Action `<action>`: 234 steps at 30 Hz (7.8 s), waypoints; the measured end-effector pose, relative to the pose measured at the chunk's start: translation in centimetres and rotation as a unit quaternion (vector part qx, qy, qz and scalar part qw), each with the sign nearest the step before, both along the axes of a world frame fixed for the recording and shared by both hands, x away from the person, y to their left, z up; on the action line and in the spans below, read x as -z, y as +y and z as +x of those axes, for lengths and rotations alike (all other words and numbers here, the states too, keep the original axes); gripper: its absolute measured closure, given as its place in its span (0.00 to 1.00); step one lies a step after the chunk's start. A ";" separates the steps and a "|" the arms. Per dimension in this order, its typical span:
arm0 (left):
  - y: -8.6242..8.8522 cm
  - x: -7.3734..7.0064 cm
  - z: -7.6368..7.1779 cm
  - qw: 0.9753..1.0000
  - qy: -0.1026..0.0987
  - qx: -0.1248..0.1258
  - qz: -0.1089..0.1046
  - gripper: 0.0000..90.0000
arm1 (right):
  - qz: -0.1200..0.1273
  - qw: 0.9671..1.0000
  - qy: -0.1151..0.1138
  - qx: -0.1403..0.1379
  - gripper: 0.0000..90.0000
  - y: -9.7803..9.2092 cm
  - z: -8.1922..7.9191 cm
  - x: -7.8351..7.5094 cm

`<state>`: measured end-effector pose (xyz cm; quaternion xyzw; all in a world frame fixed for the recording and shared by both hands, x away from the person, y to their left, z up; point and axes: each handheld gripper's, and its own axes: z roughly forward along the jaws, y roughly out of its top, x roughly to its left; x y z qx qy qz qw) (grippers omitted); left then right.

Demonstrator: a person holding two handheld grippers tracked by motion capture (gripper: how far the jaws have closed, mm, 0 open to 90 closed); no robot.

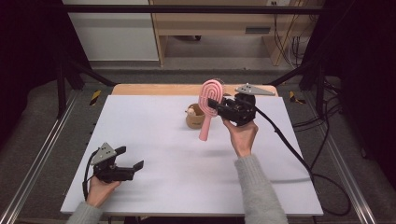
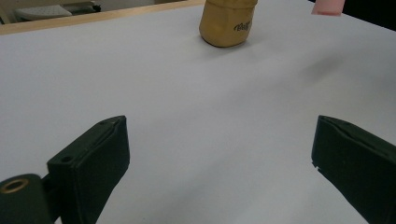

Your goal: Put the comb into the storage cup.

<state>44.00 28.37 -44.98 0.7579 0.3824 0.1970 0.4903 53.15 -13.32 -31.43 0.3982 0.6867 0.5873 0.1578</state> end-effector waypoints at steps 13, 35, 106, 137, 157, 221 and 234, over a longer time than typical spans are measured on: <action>0.3 0.5 0.2 1.000 0.014 -0.006 0.012 0.05 | -0.003 1.000 -0.009 0.011 0.70 0.7 1.0 -1.1; 0.5 0.6 0.2 1.000 0.014 0.004 0.006 0.05 | -0.012 0.999 -0.019 0.034 0.70 1.1 2.9 -2.3; 0.4 0.9 0.5 1.000 0.026 0.013 0.009 0.05 | -0.017 0.995 -0.013 0.095 0.70 2.5 9.3 -1.6; 0.4 0.9 0.5 1.000 0.026 0.012 0.011 0.05 | -0.033 0.994 0.001 0.106 0.70 4.1 10.4 0.8; 0.3 0.9 0.5 0.999 0.026 0.013 0.013 0.05 | -0.041 0.993 0.009 0.111 0.70 4.9 10.3 2.0; 0.2 1.1 0.5 0.999 0.030 0.014 0.018 0.05 | -0.004 0.990 0.056 0.131 0.69 2.7 10.5 5.9; 0.1 1.1 0.5 0.999 0.031 0.014 0.019 0.05 | 0.004 0.988 0.067 0.138 0.68 1.4 10.6 6.2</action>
